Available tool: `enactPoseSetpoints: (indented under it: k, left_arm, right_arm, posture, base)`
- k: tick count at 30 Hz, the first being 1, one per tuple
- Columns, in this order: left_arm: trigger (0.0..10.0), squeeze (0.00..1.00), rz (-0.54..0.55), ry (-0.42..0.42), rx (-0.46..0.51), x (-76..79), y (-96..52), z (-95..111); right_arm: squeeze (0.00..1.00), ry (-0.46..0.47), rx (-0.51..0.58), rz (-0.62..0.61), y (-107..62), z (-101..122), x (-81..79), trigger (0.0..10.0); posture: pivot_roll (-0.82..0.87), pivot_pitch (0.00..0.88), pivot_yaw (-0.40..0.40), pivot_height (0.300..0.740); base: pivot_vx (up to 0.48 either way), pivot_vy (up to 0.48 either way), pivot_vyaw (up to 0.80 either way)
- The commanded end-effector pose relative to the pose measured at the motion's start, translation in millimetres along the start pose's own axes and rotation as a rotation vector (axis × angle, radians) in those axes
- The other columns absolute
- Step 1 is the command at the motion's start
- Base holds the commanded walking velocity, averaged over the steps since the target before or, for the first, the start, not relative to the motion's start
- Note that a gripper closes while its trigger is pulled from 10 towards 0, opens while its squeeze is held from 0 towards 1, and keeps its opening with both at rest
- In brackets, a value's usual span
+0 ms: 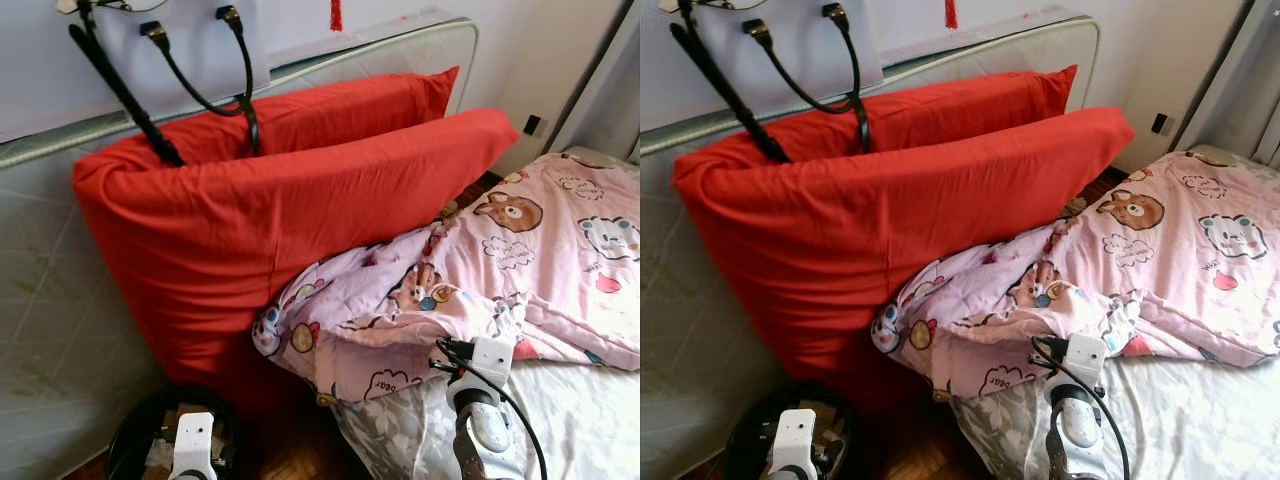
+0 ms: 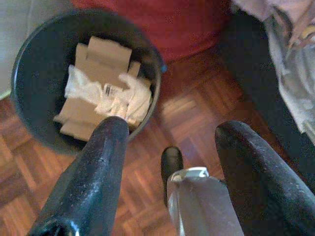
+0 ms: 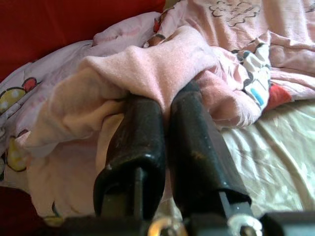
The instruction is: Clean up the room
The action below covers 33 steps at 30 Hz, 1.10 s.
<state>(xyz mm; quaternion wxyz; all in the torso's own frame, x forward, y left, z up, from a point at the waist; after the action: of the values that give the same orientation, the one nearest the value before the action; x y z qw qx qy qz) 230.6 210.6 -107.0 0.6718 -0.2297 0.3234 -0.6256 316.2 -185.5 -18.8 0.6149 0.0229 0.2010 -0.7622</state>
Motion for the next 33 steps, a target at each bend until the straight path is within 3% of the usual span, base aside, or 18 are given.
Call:
enactPoseSetpoints:
  k: [1,33]
  left_arm:
    - [10.0,0.0,0.015,-0.008,-0.04,-4.3,-2.4,-11.7]
    - [10.0,0.0,0.014,-0.003,-0.064,-6.9,-5.4,-21.9]
  right_arm:
    - [0.0,-0.002,0.014,0.006,0.1,2.5,-2.0,10.0]
    - [0.0,-0.004,0.058,-0.065,-0.4,11.1,12.2,10.0]
  posture:
    - [-0.03,0.0,-0.001,0.74]
    - [-0.03,0.0,0.006,0.74]
  base:
    - [-0.281,0.0,0.0]
    - [-0.294,0.0,0.0]
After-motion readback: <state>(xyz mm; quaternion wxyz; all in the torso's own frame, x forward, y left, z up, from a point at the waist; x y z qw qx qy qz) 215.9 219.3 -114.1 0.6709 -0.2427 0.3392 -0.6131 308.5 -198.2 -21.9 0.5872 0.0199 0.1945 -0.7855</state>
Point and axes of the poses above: a point about 5 cm out from each wrist's last joint towards the gripper, its own y axis pointing out of the wrist towards the gripper, its own z axis along the axis of the wrist's last joint, x = y × z, the point moved 5 cm from there along y, pointing out of the wrist towards the gripper, and after that the axes turned 9 degrees about y, right-handed, at the moved point
